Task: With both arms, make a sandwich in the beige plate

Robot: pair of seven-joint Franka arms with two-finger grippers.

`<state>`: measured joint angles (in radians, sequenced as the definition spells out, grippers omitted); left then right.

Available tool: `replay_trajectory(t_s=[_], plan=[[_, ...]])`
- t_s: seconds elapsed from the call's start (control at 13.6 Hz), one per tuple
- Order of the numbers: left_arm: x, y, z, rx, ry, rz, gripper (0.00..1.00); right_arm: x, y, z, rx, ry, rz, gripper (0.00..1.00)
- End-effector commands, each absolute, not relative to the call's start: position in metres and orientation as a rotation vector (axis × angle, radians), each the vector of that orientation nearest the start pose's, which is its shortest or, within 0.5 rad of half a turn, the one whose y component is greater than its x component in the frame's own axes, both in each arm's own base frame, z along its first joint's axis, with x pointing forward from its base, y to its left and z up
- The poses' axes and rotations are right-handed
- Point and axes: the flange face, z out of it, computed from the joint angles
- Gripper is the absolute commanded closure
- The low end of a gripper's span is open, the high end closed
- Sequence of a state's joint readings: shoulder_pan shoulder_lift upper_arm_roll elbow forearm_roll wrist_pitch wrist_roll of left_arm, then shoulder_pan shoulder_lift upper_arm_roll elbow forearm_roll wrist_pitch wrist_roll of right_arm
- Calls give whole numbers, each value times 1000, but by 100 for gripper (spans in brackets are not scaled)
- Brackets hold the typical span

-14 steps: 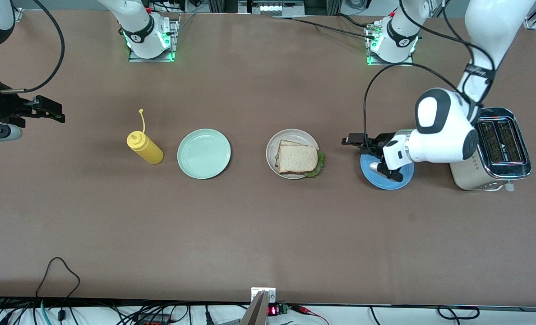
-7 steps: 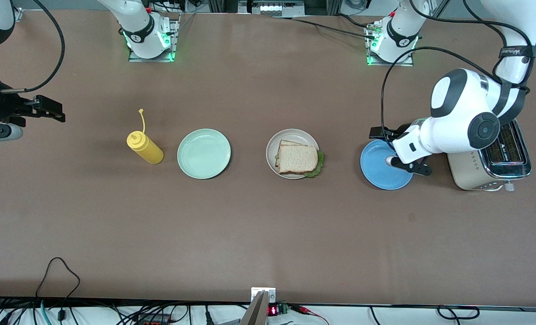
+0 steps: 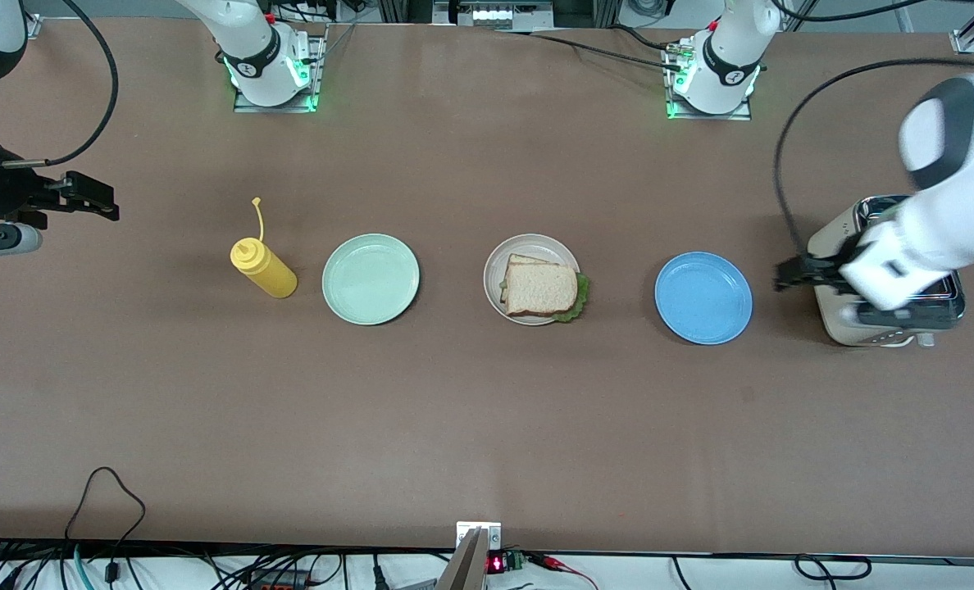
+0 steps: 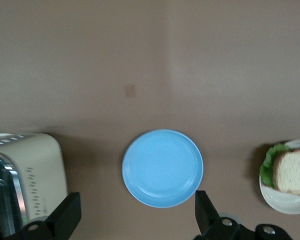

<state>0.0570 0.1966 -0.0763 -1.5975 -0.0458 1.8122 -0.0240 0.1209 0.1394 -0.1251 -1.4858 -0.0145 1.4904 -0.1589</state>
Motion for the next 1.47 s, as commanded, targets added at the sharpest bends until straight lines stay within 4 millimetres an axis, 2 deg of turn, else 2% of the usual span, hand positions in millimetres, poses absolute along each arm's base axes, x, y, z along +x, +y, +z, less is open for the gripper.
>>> replay_trajectory(t_s=[0.0, 0.07, 0.15, 0.29, 0.52, 0.66, 0.81, 0.96, 1.4], plan=[[608, -2, 572, -3169, -68, -46, 0, 570, 0, 579, -3136, -241, 209, 0], [594, -1, 591, -3161, -60, -31, 0, 563, -3, 578, -3135, -236, 175, 0], [583, -2, 602, -3150, -56, -19, 0, 556, -8, 575, -3135, -225, 144, 0], [571, 4, 608, -3148, -56, -10, 0, 556, -15, 577, -3138, -208, 136, 0], [535, -1, 605, -3146, -66, 24, 0, 556, -21, 576, -3138, -191, 146, 0], [520, 0, 600, -3145, -61, 53, 0, 556, -22, 576, -3138, -189, 141, 0], [502, 10, 599, -3143, -95, 44, 0, 555, -25, 576, -3137, -189, 146, 0], [496, 11, 600, -3142, -98, 29, 0, 555, -24, 576, -3137, -194, 148, 0], [495, 9, 601, -3142, -91, 51, 0, 556, -32, 575, -3137, -179, 151, 0]])
